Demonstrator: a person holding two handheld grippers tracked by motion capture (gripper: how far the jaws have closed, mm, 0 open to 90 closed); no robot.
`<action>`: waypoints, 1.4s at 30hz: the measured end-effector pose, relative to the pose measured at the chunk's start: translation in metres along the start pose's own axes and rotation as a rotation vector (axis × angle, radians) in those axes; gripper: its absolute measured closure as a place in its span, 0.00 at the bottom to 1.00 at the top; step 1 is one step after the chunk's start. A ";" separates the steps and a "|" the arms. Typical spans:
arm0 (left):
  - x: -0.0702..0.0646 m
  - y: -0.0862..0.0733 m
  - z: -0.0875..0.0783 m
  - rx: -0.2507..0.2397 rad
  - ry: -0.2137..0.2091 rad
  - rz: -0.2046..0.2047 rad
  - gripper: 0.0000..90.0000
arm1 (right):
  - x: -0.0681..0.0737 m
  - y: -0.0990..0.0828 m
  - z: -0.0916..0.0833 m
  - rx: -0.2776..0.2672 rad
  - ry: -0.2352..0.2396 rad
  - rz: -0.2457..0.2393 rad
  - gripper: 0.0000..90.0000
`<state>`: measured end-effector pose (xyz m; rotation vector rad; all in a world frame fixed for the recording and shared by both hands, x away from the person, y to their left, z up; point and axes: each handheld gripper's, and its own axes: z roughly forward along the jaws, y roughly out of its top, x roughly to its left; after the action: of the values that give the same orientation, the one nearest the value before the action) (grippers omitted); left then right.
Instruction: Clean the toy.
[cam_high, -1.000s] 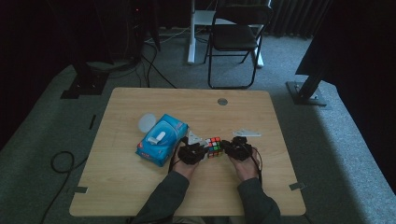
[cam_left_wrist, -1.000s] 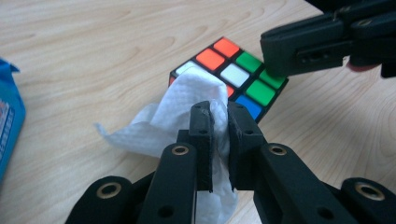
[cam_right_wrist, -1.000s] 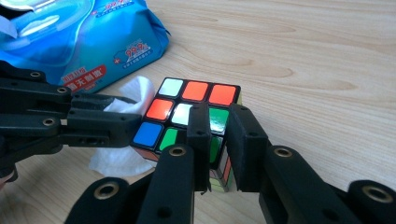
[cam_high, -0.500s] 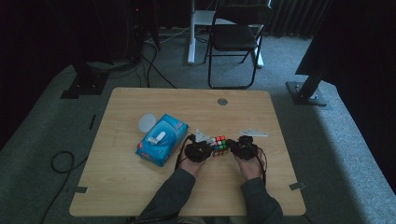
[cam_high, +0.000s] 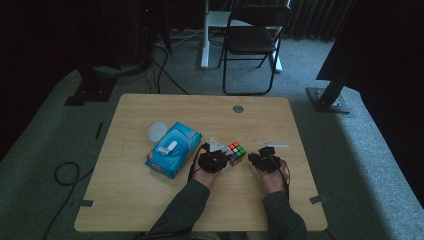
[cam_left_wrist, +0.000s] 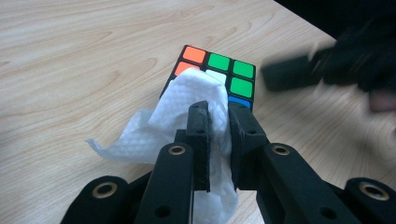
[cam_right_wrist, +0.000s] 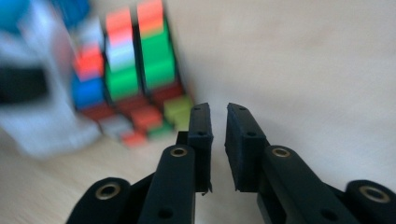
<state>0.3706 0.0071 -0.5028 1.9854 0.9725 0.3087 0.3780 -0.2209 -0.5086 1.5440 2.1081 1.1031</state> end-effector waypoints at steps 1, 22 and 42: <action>0.001 0.000 0.000 0.000 0.005 -0.002 0.89 | 0.001 0.004 -0.005 -0.022 0.006 -0.012 0.83; 0.024 -0.022 -0.010 0.018 0.054 -0.060 0.87 | 0.023 0.010 0.022 0.030 0.143 -0.032 0.76; 0.043 -0.033 -0.025 0.017 0.080 -0.093 0.86 | 0.037 0.039 0.035 -0.018 0.139 -0.039 0.69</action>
<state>0.3684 0.0642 -0.5208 1.9492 1.1174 0.3309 0.4125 -0.1688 -0.4958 1.4495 2.2013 1.2450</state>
